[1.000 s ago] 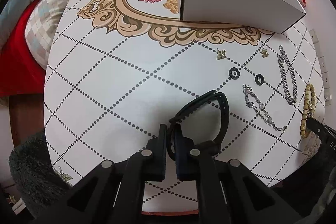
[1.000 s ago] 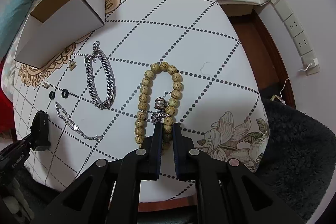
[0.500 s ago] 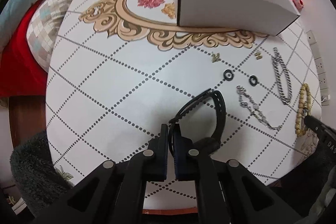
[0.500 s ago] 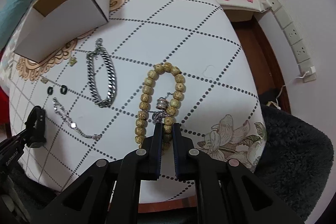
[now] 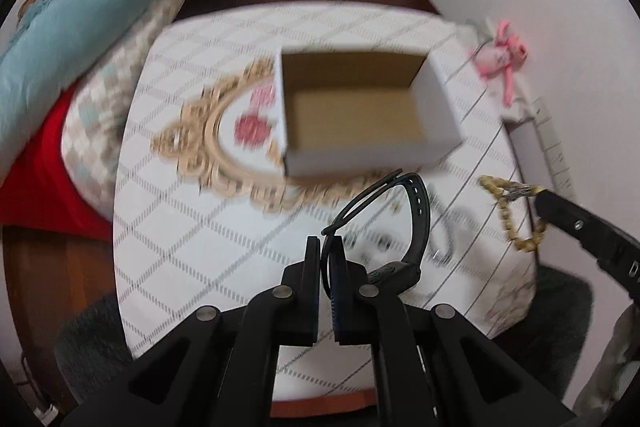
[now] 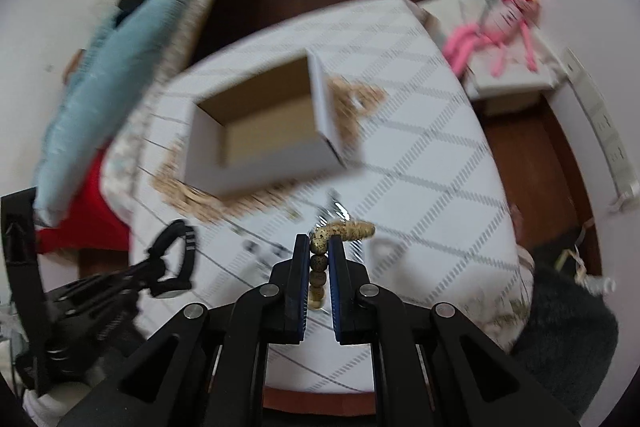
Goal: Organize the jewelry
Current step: 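Carry both items into the white cardboard box and open both tools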
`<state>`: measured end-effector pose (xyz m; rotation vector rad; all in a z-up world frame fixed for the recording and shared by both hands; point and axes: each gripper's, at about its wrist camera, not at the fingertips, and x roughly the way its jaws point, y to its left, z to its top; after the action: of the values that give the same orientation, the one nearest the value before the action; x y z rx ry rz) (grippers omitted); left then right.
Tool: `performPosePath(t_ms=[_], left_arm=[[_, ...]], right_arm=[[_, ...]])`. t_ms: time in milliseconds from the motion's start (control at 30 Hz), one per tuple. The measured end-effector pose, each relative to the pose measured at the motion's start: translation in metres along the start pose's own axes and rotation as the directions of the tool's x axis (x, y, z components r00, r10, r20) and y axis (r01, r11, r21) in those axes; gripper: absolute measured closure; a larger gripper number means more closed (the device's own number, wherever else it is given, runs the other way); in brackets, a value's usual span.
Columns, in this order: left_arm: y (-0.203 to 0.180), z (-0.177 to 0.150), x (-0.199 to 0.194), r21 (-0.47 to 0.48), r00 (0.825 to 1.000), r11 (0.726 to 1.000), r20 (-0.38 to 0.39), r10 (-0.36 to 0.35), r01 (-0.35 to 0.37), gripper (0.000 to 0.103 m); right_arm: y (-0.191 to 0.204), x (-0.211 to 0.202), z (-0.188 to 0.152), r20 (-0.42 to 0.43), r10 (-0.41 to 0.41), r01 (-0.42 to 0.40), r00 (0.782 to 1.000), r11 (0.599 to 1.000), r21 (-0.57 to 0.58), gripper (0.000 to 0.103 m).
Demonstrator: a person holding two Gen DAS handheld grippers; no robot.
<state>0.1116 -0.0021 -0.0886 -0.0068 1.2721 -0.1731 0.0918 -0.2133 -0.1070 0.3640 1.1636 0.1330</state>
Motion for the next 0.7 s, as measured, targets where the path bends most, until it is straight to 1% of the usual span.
performPosePath(t_ms=[100,233,333,433,500,533,600,633,700], left_arm=[[0.001,0.029,-0.003,-0.007,1.000,1.000,0.023,-0.012,0.012,0.101],[0.004,0.067,0.002,-0.010,0.999,1.000,0.036,-0.006,0.006,0.101],[0.011,0.089,0.018,-0.031,0.999,0.999,-0.005,-0.033,0.033,0.101],[0.015,0.104,0.036,-0.050,0.998,0.997,-0.044,-0.054,0.052,0.100],[0.016,0.112,0.047,-0.074,0.995,0.995,-0.071,-0.072,0.067,0.097],[0.016,0.115,0.051,-0.088,0.994,0.994,-0.079,-0.078,0.071,0.093],[0.015,0.122,0.060,-0.095,0.991,0.993,-0.107,-0.085,0.075,0.092],[0.014,0.125,0.063,-0.100,0.989,0.993,-0.124,-0.080,0.068,0.088],[0.014,0.131,0.066,-0.106,0.988,0.993,-0.133,-0.073,0.059,0.076]], right_arm=[[0.019,-0.009,0.028,0.021,0.069,-0.068,0.997,0.997,-0.024,0.093],[0.036,-0.006,0.066,0.041,0.108,-0.105,0.993,0.993,-0.054,0.093],[0.041,0.008,0.090,0.032,0.114,-0.112,0.993,0.992,-0.064,0.093],[0.044,0.030,0.109,0.008,0.114,-0.113,0.993,0.991,-0.069,0.093],[0.042,0.045,0.119,-0.018,0.116,-0.117,0.993,0.990,-0.074,0.093],[0.042,0.052,0.123,-0.028,0.114,-0.116,0.993,0.990,-0.075,0.093],[0.042,0.066,0.130,-0.054,0.110,-0.114,0.993,0.990,-0.087,0.093],[0.042,0.072,0.133,-0.061,0.101,-0.106,0.993,0.990,-0.094,0.093],[0.043,0.084,0.136,-0.093,0.075,-0.085,0.993,0.990,-0.110,0.093]])
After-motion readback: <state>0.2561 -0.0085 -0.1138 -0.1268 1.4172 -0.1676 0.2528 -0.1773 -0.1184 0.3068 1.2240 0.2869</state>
